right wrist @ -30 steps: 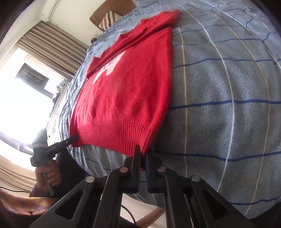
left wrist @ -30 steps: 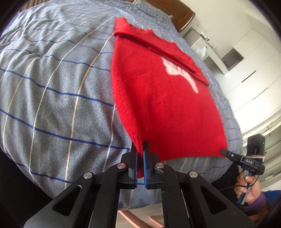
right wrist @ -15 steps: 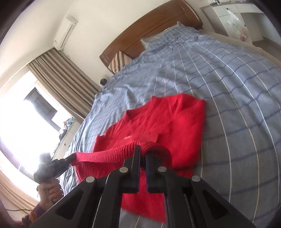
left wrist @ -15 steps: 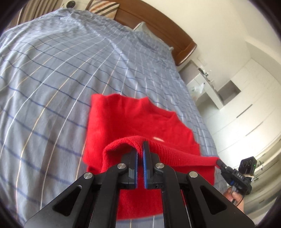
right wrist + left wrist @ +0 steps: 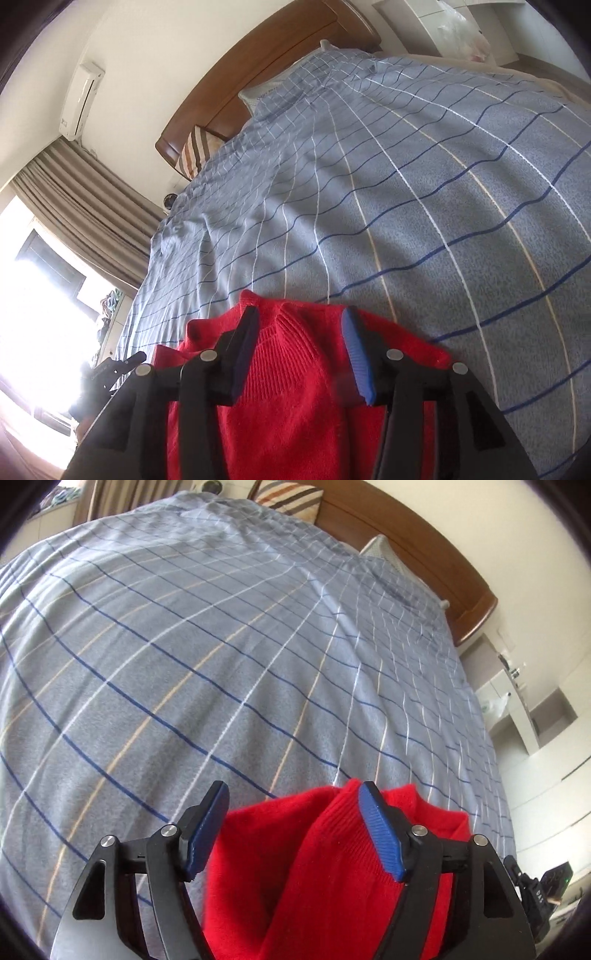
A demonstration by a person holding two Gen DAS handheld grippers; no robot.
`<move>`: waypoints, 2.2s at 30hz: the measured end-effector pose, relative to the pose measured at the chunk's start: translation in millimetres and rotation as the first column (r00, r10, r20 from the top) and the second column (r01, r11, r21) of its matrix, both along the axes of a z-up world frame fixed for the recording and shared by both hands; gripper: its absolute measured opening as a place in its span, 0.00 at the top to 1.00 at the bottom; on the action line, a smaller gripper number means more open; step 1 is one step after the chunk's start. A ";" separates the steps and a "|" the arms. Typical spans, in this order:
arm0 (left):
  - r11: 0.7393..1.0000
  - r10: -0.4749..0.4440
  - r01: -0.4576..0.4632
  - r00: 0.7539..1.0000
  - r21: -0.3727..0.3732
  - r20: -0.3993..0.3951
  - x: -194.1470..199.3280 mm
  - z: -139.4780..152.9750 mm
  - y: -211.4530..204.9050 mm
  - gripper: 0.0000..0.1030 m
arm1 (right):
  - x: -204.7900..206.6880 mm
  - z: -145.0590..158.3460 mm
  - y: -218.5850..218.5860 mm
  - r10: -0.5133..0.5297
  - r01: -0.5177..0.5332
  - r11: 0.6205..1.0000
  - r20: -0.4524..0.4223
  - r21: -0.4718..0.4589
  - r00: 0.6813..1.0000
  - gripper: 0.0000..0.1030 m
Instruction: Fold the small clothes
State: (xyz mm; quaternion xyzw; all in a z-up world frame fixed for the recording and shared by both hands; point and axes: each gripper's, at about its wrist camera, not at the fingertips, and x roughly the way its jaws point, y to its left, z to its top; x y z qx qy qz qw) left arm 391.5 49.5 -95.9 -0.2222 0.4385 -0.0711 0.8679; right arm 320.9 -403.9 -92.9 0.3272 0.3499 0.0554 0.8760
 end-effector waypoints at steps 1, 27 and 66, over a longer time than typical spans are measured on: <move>1.000 -0.011 0.011 1.000 0.027 0.015 -6.4 4.3 1.7 0.27 | -5.7 6.0 1.5 0.017 -0.016 0.999 0.013 -0.029 1.000 0.54; 0.859 -0.249 0.173 0.964 0.481 0.097 -218.2 -47.0 -42.6 0.01 | -226.6 -31.6 58.4 0.219 -0.221 0.881 -0.054 -0.418 0.974 0.42; 0.870 -0.248 0.171 0.962 0.462 0.111 -224.7 -53.5 -40.7 0.00 | -228.1 -39.6 51.9 0.212 -0.195 0.899 0.002 -0.391 0.977 0.41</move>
